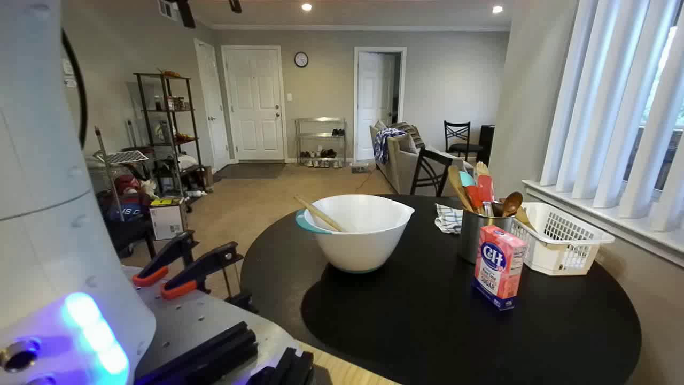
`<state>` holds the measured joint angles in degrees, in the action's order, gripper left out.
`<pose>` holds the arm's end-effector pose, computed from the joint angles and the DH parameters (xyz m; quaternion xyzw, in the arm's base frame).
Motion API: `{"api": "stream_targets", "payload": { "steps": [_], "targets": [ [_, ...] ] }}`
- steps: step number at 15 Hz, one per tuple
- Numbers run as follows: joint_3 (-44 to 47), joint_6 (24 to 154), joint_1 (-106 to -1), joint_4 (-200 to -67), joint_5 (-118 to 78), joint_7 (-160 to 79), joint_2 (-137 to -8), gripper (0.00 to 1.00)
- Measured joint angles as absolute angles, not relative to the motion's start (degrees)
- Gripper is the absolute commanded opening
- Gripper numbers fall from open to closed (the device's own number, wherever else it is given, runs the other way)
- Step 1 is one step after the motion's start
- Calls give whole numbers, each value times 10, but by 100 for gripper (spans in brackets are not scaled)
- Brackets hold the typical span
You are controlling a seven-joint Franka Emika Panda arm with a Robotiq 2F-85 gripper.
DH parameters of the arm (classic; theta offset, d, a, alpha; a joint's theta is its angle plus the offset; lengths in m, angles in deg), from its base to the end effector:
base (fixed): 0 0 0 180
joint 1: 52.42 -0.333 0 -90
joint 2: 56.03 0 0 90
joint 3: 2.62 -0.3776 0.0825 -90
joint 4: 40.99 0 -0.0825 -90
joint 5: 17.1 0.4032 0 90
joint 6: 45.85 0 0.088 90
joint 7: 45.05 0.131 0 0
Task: Use the wooden spoon to stir the bowl
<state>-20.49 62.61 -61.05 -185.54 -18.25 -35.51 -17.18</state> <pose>0.2976 0.1605 0.5115 0.9872 0.1183 0.0408 0.0988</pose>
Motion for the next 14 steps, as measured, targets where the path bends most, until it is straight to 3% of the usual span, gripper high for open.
{"api": "stream_targets", "payload": {
  "steps": [14],
  "targets": [
    [-207, 655, -612, -1839, -197, -355, -199, 100]
  ]
}}
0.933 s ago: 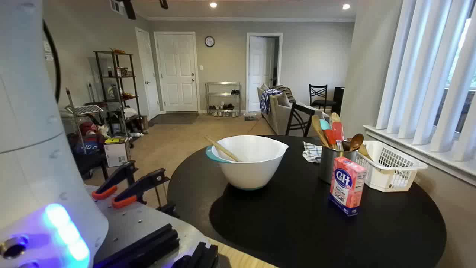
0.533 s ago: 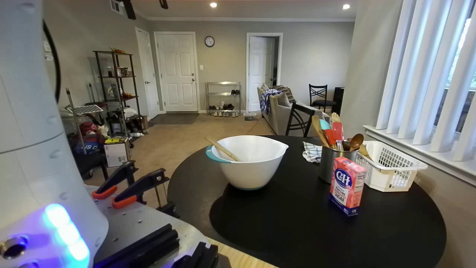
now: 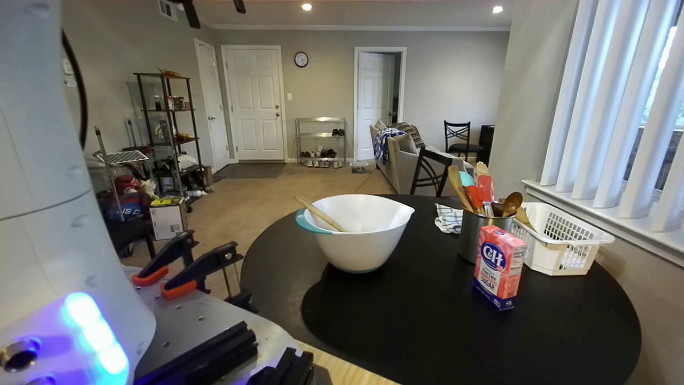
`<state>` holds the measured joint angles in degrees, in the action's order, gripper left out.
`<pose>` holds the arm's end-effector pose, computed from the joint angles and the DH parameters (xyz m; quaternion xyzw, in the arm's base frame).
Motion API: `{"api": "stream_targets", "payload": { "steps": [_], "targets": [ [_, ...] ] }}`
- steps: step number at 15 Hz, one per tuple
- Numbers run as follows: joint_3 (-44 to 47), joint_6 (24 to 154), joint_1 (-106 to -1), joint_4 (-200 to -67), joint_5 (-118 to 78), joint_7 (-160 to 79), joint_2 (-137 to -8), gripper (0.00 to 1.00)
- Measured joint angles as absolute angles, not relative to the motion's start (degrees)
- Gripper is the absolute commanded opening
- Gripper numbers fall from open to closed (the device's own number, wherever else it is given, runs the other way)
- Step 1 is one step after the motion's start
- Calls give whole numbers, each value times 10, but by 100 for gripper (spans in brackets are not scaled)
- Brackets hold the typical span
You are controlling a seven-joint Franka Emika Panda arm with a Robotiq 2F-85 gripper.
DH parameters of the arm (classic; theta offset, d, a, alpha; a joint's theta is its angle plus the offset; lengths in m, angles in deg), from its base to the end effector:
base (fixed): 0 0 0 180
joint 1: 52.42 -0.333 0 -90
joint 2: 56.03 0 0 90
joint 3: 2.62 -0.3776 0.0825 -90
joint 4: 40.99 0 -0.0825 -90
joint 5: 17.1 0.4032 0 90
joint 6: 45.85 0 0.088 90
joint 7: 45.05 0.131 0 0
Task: Use the wooden spoon to stir the bowl
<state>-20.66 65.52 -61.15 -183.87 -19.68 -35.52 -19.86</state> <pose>0.3152 0.1693 0.5155 0.9846 0.1306 0.0588 0.1002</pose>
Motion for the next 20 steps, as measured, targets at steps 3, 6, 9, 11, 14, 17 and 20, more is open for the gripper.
{"api": "stream_targets", "payload": {
  "steps": [3, 6, 9, 11, 14, 17, 20],
  "targets": [
    [-225, 701, -608, -1791, -243, -351, -282, 100],
    [-246, 752, -606, -1735, -317, -323, -388, 100],
    [-252, 766, -608, -1689, -393, -285, -480, 100],
    [-248, 766, -611, -1667, -445, -250, -534, 100],
    [-226, 766, -626, -1642, -509, -202, -602, 100],
    [-195, 767, -650, -1617, -549, -166, -659, 100],
    [-169, 767, -675, -1592, -563, -148, -705, 100]
  ]
}}
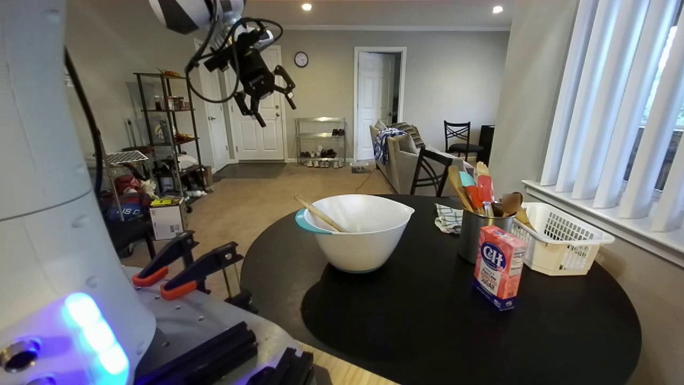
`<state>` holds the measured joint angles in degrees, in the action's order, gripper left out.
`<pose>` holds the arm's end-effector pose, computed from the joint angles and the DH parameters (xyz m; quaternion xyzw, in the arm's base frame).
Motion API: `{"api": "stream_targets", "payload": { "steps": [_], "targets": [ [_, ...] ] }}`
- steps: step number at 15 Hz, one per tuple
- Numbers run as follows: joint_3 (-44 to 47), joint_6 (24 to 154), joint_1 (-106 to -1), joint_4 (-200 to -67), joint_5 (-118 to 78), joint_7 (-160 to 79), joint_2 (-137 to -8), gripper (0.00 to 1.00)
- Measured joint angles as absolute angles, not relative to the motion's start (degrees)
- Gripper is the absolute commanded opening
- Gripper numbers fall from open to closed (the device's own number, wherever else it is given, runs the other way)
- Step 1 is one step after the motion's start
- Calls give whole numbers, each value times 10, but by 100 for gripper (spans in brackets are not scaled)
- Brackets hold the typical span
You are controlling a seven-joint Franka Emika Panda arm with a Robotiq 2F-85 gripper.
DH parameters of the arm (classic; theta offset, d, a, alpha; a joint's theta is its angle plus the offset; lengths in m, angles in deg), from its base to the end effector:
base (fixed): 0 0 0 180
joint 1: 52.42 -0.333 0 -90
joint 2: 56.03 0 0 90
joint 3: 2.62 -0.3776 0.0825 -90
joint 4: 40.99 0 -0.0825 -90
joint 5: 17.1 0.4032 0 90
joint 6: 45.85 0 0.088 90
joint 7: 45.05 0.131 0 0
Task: Use the wooden spoon to stir the bowl
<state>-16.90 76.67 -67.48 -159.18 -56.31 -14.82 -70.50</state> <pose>0.5445 0.2549 0.3335 0.9487 0.1951 0.0534 0.2429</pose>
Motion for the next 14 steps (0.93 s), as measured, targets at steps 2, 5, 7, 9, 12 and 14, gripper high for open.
{"api": "stream_targets", "payload": {
  "steps": [2, 5, 7, 9, 12, 14],
  "targets": [
    [-157, 767, -689, -1580, -563, -148, -728, 100],
    [-143, 767, -706, -1574, -562, -146, -751, 100],
    [-140, 767, -709, -1573, -562, -146, -755, 100],
    [-138, 767, -711, -1572, -562, -146, -755, 100],
    [-136, 767, -712, -1572, -562, -146, -755, 100],
    [-136, 767, -712, -1572, -562, -146, -755, 100]
  ]
}}
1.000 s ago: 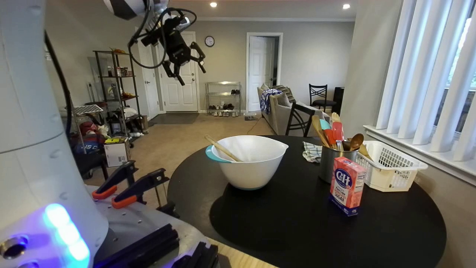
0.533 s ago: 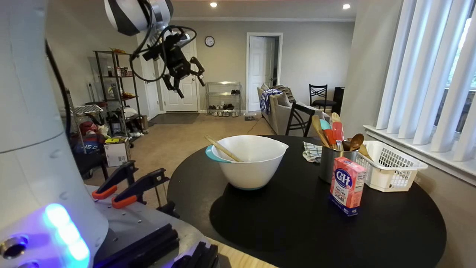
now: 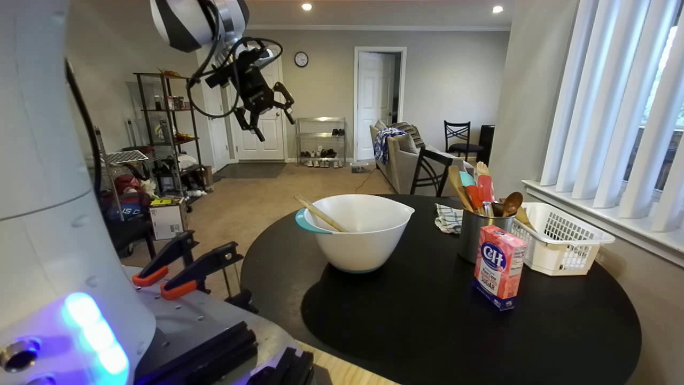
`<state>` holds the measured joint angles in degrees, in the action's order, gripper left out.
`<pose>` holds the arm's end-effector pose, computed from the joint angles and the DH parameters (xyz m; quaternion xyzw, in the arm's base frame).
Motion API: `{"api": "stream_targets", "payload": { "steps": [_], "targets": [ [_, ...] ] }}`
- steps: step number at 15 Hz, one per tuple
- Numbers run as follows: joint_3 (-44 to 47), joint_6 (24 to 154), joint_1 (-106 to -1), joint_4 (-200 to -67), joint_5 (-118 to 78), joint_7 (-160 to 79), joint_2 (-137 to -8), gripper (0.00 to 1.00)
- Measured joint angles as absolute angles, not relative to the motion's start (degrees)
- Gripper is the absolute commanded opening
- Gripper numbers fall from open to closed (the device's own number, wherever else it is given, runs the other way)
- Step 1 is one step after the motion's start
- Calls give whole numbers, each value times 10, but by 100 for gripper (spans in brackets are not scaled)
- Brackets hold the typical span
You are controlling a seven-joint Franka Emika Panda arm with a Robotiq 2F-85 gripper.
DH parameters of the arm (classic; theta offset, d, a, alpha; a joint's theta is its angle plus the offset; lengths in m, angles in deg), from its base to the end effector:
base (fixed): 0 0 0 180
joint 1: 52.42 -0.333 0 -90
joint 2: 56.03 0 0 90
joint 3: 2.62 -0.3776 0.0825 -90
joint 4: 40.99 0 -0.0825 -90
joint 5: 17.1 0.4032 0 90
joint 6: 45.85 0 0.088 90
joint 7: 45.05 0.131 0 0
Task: Use the wooden spoon to stir the bowl
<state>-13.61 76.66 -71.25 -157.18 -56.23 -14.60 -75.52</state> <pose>0.5513 0.2653 0.2940 0.9464 0.2034 0.0291 0.2491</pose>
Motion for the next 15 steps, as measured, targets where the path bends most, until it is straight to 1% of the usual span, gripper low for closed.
{"api": "stream_targets", "payload": {
  "steps": [5, 15],
  "targets": [
    [-119, 764, -723, -1558, -563, -142, -778, 100],
    [-66, 770, -751, -1469, -566, -117, -942, 100]
  ]
}}
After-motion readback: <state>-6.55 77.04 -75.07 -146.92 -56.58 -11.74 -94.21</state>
